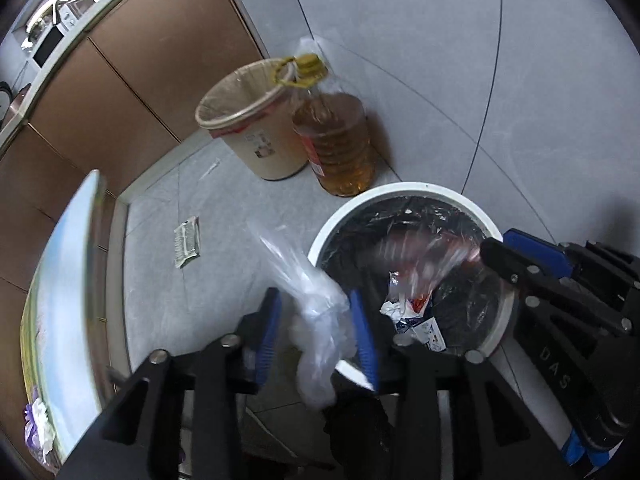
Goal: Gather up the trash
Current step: 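Open both grippers to drop the plastic bags into the bin, then move both grippers back to the trash pile on the table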
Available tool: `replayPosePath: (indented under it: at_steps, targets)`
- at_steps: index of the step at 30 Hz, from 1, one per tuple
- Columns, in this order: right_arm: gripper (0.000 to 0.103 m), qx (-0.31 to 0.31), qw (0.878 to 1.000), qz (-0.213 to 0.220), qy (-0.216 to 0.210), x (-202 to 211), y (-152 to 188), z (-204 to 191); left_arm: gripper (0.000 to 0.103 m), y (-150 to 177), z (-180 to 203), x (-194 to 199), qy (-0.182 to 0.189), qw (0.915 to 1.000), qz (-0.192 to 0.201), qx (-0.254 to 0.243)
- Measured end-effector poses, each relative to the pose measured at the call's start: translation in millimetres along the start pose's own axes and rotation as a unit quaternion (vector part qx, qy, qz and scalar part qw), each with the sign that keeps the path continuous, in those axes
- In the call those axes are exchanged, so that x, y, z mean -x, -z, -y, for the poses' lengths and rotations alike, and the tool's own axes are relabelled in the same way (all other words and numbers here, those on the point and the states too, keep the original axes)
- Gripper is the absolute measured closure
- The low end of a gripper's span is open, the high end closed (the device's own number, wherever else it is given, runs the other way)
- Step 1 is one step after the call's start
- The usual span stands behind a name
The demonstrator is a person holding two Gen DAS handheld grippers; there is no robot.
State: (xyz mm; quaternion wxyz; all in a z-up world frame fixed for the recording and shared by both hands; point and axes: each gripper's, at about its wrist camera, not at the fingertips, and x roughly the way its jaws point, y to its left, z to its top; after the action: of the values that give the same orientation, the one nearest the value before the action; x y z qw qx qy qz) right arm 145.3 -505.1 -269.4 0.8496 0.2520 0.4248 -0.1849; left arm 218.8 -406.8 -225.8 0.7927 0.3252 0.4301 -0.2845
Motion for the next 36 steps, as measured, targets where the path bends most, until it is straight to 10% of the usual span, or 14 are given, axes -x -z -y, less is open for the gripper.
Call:
replayPosePath:
  at_steps: [15,36]
  targets:
    - [0.063,0.003,0.999,0.034,0.012,35,4,1,0.057,-5,-30,61,0.002,0.9931,0.091,0.074]
    - [0.053,0.099,0.971,0.201,-0.078,266,20,-107,0.056,119,-113,280,-0.033,0.9586,0.225,0.172]
